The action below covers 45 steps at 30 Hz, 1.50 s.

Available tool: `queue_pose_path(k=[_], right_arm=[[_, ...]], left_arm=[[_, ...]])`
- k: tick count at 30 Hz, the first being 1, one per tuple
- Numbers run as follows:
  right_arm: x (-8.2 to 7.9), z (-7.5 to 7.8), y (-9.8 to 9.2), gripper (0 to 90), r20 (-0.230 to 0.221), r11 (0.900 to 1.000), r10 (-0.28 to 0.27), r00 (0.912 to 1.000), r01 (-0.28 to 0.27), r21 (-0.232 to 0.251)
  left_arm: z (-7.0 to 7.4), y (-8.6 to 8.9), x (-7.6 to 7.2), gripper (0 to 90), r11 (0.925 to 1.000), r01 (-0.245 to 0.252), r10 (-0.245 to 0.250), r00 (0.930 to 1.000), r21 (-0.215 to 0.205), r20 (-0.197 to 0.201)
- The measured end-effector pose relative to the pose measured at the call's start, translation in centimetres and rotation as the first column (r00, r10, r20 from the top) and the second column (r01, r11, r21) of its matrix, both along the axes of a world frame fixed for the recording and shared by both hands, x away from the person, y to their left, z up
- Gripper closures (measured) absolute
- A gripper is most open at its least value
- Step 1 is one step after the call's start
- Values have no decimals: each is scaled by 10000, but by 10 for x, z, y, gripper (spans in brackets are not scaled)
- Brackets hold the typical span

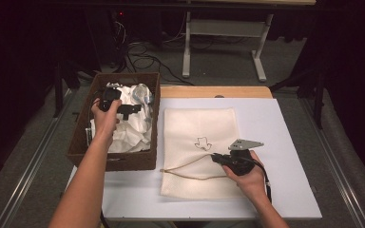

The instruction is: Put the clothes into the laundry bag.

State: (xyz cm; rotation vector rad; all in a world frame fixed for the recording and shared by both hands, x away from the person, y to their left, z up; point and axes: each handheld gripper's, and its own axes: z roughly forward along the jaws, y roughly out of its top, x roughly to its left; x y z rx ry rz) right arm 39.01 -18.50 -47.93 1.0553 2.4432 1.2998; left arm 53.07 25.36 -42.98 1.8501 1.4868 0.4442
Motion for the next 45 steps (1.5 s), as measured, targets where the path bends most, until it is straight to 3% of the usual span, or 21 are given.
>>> queue_pose_path(k=[7,9,13,16,17,18,19,20,23,25,27,33,34,35,36,37,39,41,42,43,45], right_arm=[[0,-1,-1,883,-47,10000,70,10000,-70,19],[0,-2,-2,883,-65,10000,68,10000,-67,39],[0,-2,-3,883,-70,10000,39,10000,-39,60],[0,-2,-4,883,-52,10000,68,10000,-68,5],[-1,-3,-3,883,-51,10000,56,10000,-56,0],[-1,-3,-3,883,-28,10000,65,10000,-65,-29],[-1,-3,-3,883,-28,10000,65,10000,-65,-29],[-2,-4,-3,883,-24,9999,85,10000,-85,-55],[-1,-5,-4,882,-46,9999,92,9999,-92,-76],[-2,-5,-4,883,-87,9999,76,9999,-76,-81],[-2,-6,-4,883,-74,9999,87,9999,-88,-107],[-2,-8,-2,883,-113,9996,110,9999,-113,-245],[-2,-9,-2,882,-179,9995,119,9998,-124,-283],[-2,-9,-2,882,-179,9995,119,9998,-124,-283],[-1,-10,-2,883,-172,9997,125,9998,-129,-199],[-1,-9,-2,883,-154,9997,131,9998,-134,-201],[-1,-9,-2,883,-139,9997,127,9998,-130,-203],[-1,-9,-2,883,-125,9997,137,9998,-140,-197],[-1,-9,-2,883,-125,9997,137,9998,-140,-197],[-1,-9,-2,883,-147,9997,129,9998,-132,-204],[-1,-10,-1,883,-184,9997,123,9998,-127,-227]], left_arm=[[-27,16,18,6,9974,-536,581,9936,486,-967],[-41,17,23,6,9943,-642,769,9848,853,-1555],[-48,16,25,5,9954,-575,712,9795,771,-1887],[-54,17,29,3,9908,-587,918,9531,1217,-2884],[-54,17,29,3,9908,-587,918,9531,1217,-2884],[-56,20,30,0,9842,-1079,1478,9375,1407,-3150],[-56,20,30,0,9842,-1079,1478,9375,1407,-3150],[-58,21,31,0,9810,-1244,1676,9295,1486,-3285],[-63,22,32,0,9820,-1145,1617,9206,1501,-3555],[-65,20,33,2,9827,-1156,1605,9211,1445,-3548],[-66,15,32,13,9823,-720,1335,9167,1730,-3767],[-60,17,27,170,9793,-147,889,9273,2019,-3637],[-57,17,26,451,9846,-64,699,9303,1745,-3600],[-55,18,25,451,9886,-47,587,9322,1504,-3571],[-54,19,23,623,9928,-93,519,9321,1196,-3584],[-51,20,22,648,9981,4,219,9306,609,-3655],[-46,22,19,662,9981,370,-527,9282,-497,-3683],[-37,21,15,664,9757,1159,-1739,9262,-1861,-3345],[-37,21,15,657,9757,1159,-1739,9262,-1861,-3345],[-33,16,12,657,9578,1771,-2435,9183,-2263,-3121],[-28,5,10,486,9583,2126,-2639,9149,-1912,-3055]])
